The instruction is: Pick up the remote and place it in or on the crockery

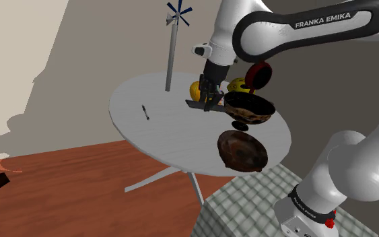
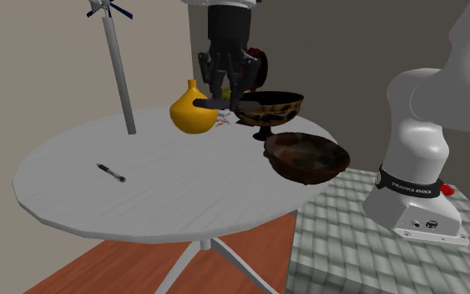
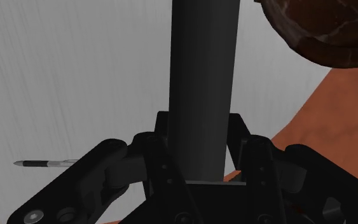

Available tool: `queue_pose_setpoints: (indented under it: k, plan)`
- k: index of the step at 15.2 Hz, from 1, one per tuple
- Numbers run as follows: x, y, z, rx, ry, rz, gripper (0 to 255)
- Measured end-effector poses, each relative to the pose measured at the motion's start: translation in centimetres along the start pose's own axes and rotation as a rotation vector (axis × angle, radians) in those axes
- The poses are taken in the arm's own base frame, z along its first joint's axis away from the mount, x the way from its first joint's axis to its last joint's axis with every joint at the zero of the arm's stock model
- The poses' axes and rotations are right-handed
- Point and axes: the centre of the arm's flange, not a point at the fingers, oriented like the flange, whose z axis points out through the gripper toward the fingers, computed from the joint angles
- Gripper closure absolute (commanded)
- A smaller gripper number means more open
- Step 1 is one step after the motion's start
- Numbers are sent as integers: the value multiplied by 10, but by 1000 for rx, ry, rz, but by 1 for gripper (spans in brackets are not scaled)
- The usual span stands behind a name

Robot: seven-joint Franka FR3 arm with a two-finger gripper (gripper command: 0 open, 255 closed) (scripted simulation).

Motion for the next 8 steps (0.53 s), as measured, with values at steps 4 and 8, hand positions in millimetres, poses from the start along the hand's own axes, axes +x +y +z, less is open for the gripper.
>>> queue_pose_setpoints:
  k: [4, 8]
  plan:
    - [-32, -41, -1, 0, -1, 0, 255]
    - [-67, -78, -2, 0, 0, 0, 255]
